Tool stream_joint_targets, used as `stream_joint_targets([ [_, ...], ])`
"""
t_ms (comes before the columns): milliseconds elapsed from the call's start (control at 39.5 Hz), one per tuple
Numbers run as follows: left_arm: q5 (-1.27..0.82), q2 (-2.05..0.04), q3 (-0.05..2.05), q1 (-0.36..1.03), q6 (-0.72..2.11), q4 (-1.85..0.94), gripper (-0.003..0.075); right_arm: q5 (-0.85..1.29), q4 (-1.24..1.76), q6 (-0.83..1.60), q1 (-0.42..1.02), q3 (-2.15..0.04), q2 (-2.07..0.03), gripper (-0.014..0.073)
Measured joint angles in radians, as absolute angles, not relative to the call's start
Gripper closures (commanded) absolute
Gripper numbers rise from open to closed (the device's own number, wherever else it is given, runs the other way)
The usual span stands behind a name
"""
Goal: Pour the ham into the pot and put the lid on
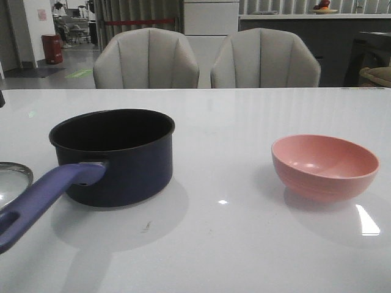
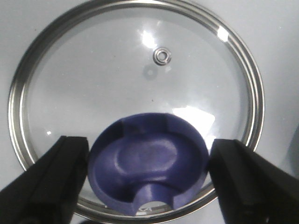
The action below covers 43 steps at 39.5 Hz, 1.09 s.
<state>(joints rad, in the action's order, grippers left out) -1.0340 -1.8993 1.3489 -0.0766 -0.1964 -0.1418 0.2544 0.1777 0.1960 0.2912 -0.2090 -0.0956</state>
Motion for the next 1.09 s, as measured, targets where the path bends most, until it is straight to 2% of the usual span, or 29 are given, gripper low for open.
stream_joint_targets([
  [329, -1.030, -1.925, 1.352, -0.077, -0.194, -0.163, 0.0216, 0.254, 0.178, 0.196, 0.291, -0.209, -0.096, 0.0439],
  [557, -1.030, -1.925, 1.352, -0.077, -0.194, -0.167, 0.0362, 0.254, 0.178, 0.196, 0.291, -0.209, -0.096, 0.0439],
  [633, -1.030, -1.925, 1.352, -0.077, -0.194, -0.174, 0.0388, 0.254, 0.178, 0.196, 0.291, -0.209, -0.096, 0.0439],
  [1089, -1.042, -1.927, 1.380, -0.077, -0.193, -0.178, 0.0390, 0.254, 0.178, 0.196, 0.291, -0.209, -0.096, 0.0439],
])
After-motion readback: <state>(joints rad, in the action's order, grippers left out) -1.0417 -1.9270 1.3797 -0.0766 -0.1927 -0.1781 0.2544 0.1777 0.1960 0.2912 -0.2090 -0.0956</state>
